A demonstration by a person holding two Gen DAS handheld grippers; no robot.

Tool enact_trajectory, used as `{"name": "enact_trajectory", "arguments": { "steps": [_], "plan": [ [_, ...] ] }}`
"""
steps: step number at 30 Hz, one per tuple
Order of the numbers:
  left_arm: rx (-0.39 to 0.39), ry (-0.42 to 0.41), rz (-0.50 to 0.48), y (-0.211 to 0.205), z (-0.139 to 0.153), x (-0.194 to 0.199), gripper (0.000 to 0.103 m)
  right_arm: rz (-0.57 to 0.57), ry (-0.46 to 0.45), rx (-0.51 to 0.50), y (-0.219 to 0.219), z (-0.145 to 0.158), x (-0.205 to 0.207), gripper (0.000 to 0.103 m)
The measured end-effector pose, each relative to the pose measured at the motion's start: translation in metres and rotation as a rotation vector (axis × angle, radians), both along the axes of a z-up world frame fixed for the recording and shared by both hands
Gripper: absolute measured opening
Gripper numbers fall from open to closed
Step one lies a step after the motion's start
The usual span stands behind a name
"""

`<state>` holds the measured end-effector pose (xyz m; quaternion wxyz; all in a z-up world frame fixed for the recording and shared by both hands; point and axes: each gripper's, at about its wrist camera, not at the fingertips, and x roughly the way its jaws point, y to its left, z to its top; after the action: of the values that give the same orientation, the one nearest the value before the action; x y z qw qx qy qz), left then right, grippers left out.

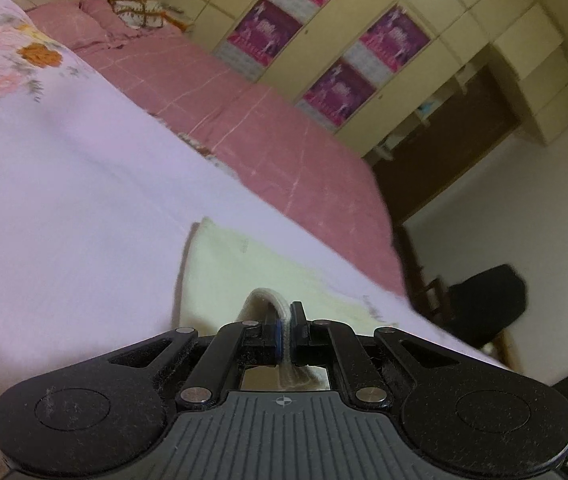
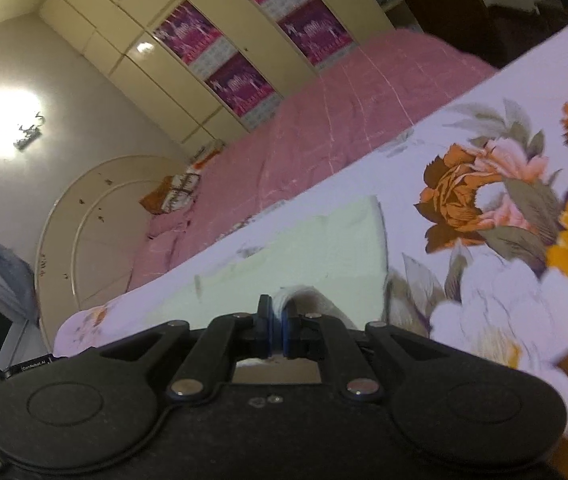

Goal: Fold small clothes
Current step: 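Carry the hem over the sweater and lay it near the collar with both tools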

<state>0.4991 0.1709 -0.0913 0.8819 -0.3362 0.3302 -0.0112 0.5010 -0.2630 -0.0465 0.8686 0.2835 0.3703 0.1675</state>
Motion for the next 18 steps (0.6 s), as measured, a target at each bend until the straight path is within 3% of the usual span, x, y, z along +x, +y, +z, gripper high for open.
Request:
{"name": "enact_trajectory", "arguments": {
  "steps": [5, 6, 7, 8, 9, 10, 13, 17, 18],
  "plan": [
    [-0.001, 0.01, -0.019, 0.001, -0.019, 0.037, 0.005, -0.013, 0.078, 0.04, -0.005, -0.028, 0.045, 0.006],
    [0.0, 0.006, -0.003, 0.004, -0.021, 0.039, 0.005, -0.011, 0.096, 0.056, -0.006, -0.034, 0.053, 0.01],
    [-0.014, 0.013, 0.001, 0.006, -0.022, 0.043, 0.013, -0.012, 0.085, 0.061, -0.006, -0.037, 0.057, 0.017],
    [-0.033, 0.0, 0.0, 0.009, -0.024, 0.043, 0.05, -0.022, 0.061, 0.058, -0.007, -0.038, 0.059, 0.025],
    [-0.025, -0.032, 0.016, 0.01, -0.021, 0.039, 0.076, -0.039, 0.04, 0.054, -0.008, -0.037, 0.058, 0.043],
    [0.025, -0.071, 0.048, 0.01, -0.017, 0.034, 0.098, -0.061, 0.008, 0.047, -0.009, -0.035, 0.056, 0.053],
    [0.089, -0.102, 0.004, 0.01, -0.012, 0.035, 0.093, -0.053, -0.064, 0.042, -0.011, -0.029, 0.047, 0.05],
    [0.26, -0.053, -0.133, -0.007, -0.014, 0.05, 0.057, -0.005, -0.117, -0.081, -0.007, -0.024, 0.041, 0.039],
    [0.295, -0.045, -0.16, -0.011, -0.014, 0.053, 0.054, 0.014, -0.118, -0.121, -0.003, -0.024, 0.041, 0.037]
  ]
}}
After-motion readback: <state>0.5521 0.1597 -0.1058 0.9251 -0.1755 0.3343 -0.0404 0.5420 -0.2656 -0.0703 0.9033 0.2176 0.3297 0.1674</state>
